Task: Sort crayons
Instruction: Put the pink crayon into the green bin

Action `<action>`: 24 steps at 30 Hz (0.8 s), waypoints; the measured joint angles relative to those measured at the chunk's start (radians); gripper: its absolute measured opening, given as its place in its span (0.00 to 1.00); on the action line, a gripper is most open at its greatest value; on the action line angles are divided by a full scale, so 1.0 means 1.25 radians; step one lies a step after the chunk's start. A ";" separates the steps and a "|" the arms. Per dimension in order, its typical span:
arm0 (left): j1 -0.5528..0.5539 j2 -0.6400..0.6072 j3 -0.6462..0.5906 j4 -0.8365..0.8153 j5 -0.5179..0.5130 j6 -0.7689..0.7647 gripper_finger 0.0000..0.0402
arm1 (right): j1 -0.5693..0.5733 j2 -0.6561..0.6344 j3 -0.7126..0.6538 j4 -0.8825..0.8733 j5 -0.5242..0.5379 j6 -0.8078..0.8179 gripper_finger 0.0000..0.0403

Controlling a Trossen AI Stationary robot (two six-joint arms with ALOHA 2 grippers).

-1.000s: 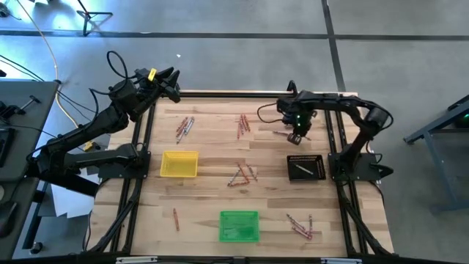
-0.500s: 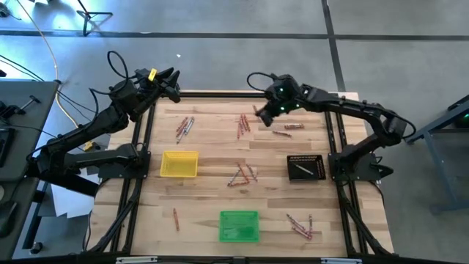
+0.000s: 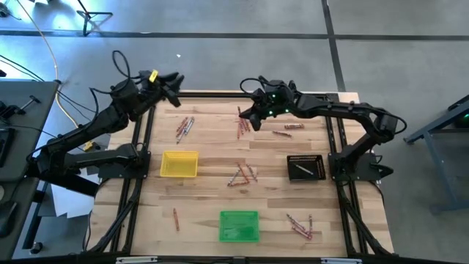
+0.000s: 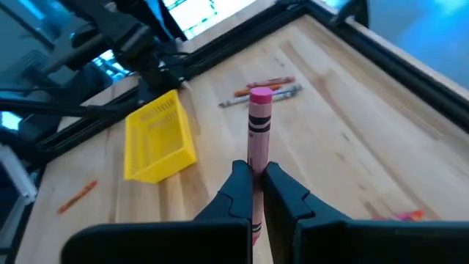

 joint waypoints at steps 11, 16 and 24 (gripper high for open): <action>-0.048 0.172 0.000 0.004 0.136 -0.067 0.31 | 0.018 -0.001 0.000 0.029 -0.044 0.004 0.00; -0.055 0.211 -0.001 0.033 0.120 -0.074 0.31 | 0.030 -0.004 0.000 -0.128 -0.175 0.000 0.00; -0.055 0.149 0.000 0.008 0.056 -0.059 0.31 | 0.108 -0.005 0.000 -0.217 -0.228 0.026 0.00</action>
